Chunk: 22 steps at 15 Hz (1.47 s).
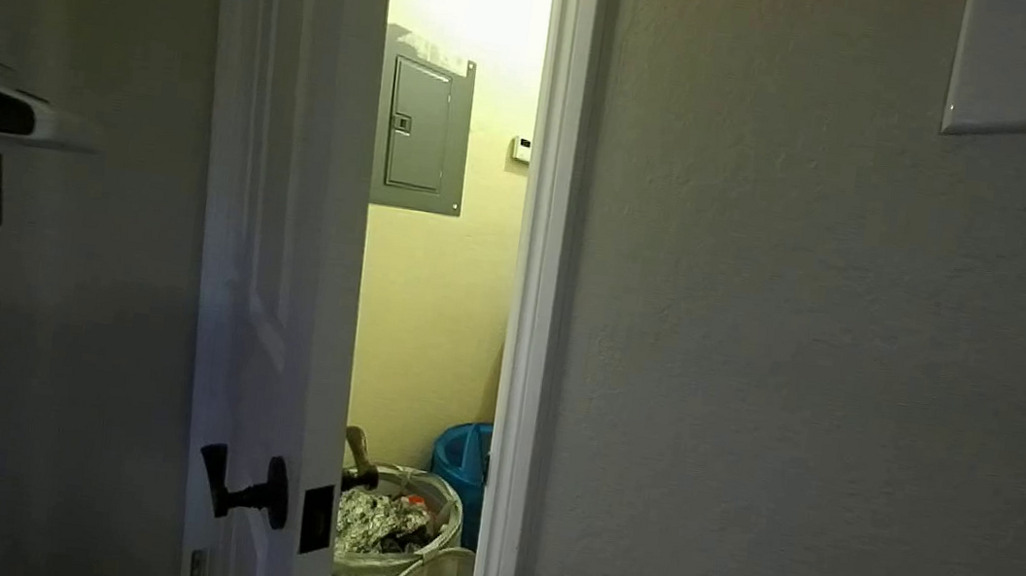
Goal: Close the door
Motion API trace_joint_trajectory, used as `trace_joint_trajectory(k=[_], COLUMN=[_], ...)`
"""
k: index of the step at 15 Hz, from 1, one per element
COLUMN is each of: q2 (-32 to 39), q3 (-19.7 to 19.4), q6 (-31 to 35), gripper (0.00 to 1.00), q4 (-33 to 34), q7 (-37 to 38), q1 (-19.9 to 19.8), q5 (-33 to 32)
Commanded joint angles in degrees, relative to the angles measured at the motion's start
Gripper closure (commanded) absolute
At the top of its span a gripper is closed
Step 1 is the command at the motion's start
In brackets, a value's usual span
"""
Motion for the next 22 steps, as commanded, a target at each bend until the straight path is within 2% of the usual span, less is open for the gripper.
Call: trace_joint_trajectory(k=[1,4,7,8,9,13,17,19,22], q2=[0.1,0.9,2.0,2.6,3.3,5.7,8.0,9.3,11.5], q3=[-0.3,0.8,1.9,2.1,2.2,1.8,1.1,0.6,-0.3], q6=[2.7,8.7,15.2,17.4,19.2,25.2,27.1,27.1,27.1], gripper=[0.00,0.00,0.00,0.07,0.28,0.55,0.81,0.93,0.98], q4=[-1.0,-1.4,-1.0,-0.8,-0.5,0.4,2.9,4.6,7.5], q7=[2.2,7.3,15.2,17.8,20.3,30.8,40.8,44.5,48.6], q1=[0.4,-0.2,-1.3,-1.6,-2.0,-4.2,-7.0,-8.0,-8.8], q5=[-1.4,-6.2,-14.8,-17.5,-20.0,-31.1,-43.1,-47.5,-52.0])
